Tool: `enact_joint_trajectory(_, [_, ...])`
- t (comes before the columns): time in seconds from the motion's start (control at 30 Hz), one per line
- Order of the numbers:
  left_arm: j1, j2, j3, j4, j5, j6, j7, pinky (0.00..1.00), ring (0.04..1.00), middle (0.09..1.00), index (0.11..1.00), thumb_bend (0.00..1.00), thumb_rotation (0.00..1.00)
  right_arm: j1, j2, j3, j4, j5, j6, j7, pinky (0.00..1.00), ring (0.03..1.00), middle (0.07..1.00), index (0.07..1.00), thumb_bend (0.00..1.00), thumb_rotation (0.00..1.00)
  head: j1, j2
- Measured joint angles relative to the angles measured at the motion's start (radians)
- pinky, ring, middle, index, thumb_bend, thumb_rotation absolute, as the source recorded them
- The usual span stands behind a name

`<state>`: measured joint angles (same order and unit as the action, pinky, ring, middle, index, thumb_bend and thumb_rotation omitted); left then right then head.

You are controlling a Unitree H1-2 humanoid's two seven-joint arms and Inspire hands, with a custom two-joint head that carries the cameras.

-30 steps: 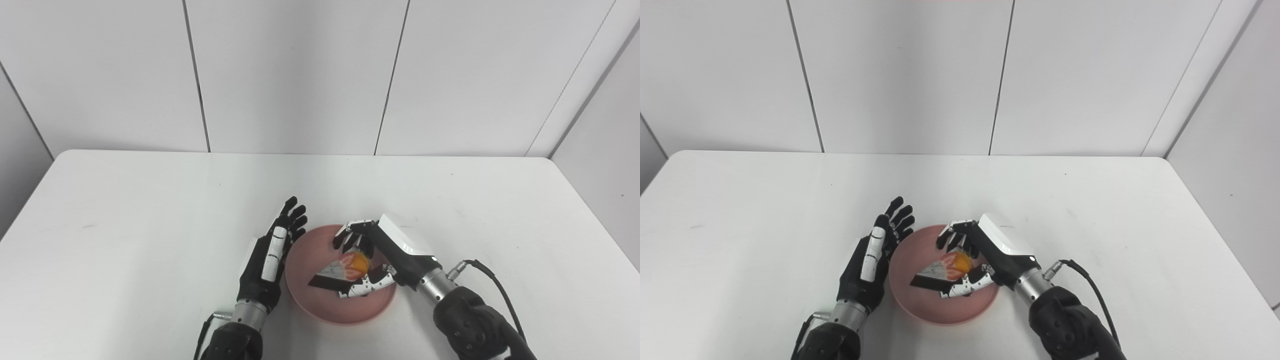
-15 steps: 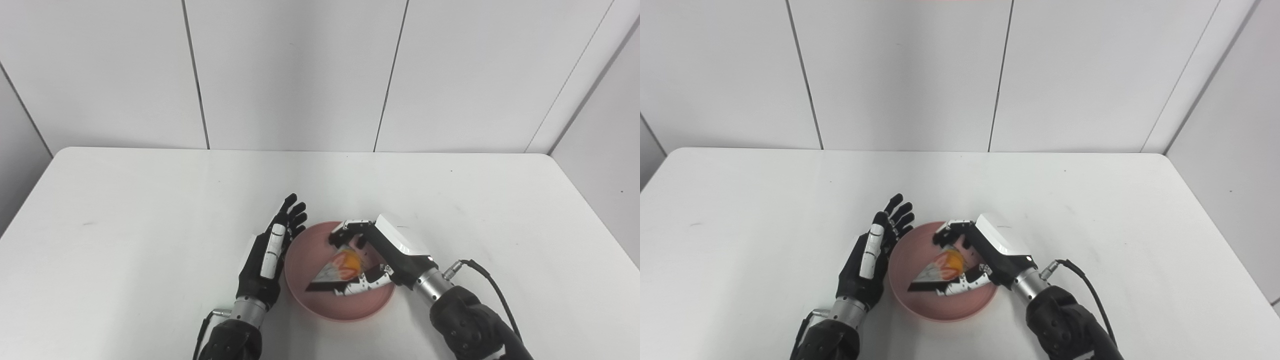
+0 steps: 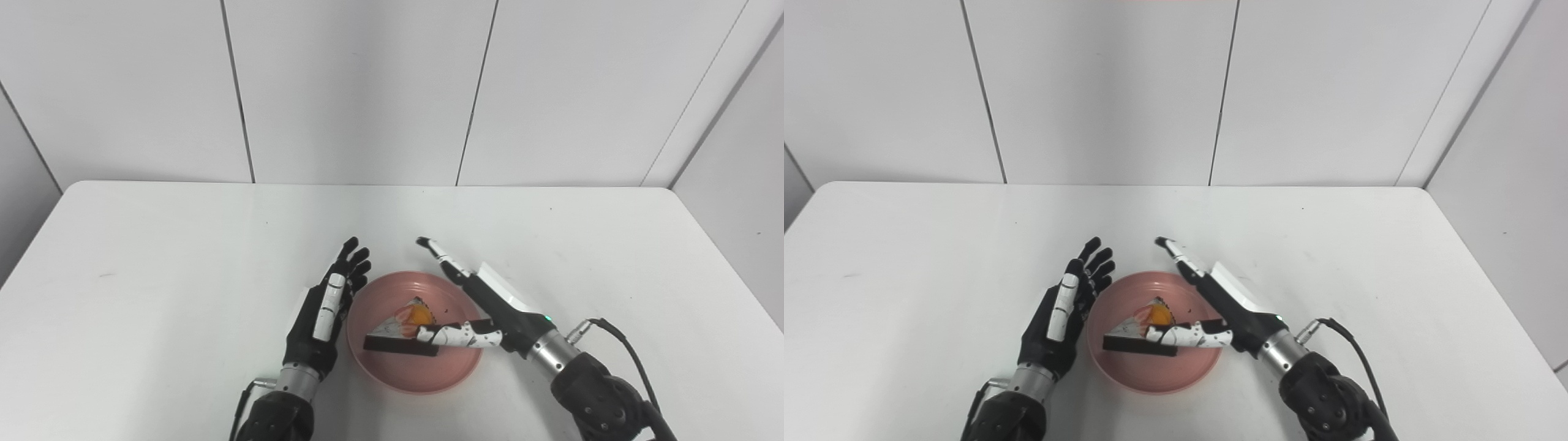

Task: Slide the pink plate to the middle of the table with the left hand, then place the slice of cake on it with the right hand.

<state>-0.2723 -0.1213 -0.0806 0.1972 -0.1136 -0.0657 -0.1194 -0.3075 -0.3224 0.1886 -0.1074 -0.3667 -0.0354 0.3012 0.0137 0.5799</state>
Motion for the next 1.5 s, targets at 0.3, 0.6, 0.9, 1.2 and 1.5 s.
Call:
enact_joint_trajectory(0.3, [0.01,0.04,0.013,-0.02,0.045,-0.017,0.028,1.0,0.999,0.999,0.999,0.62,1.0,0.054,0.192,-0.18,0.106,0.223,-0.004,-0.178,1.0,1.0,1.0,1.0,0.63,0.76,0.02,0.002])
enact_joint_trajectory(0.6, [0.01,0.057,0.018,-0.016,0.05,-0.077,0.038,1.0,1.0,1.0,1.0,0.63,0.99,0.067,0.294,-0.219,0.135,0.333,-0.005,-0.25,1.0,1.0,1.0,1.0,0.61,0.83,0.034,0.002])
enact_joint_trajectory(0.9, [0.01,0.065,0.02,-0.013,0.05,-0.081,0.038,1.0,1.0,1.0,1.0,0.63,1.0,0.094,0.319,-0.199,0.129,0.362,0.003,-0.258,1.0,1.0,1.0,1.0,0.61,0.8,0.067,-0.008])
enact_joint_trajectory(1.2, [0.003,0.065,0.005,0.0,0.073,-0.081,0.04,1.0,1.0,1.0,1.0,0.66,1.0,0.095,0.307,-0.199,0.158,0.383,0.003,-0.257,1.0,1.0,1.0,1.0,0.63,0.89,0.111,-0.021])
enact_joint_trajectory(1.5, [-0.01,0.058,-0.003,0.022,0.11,-0.086,0.069,1.0,1.0,1.0,1.0,0.7,1.0,0.095,0.283,-0.225,0.179,0.433,0.003,-0.252,1.0,1.0,1.0,1.0,0.63,0.86,0.158,-0.032])
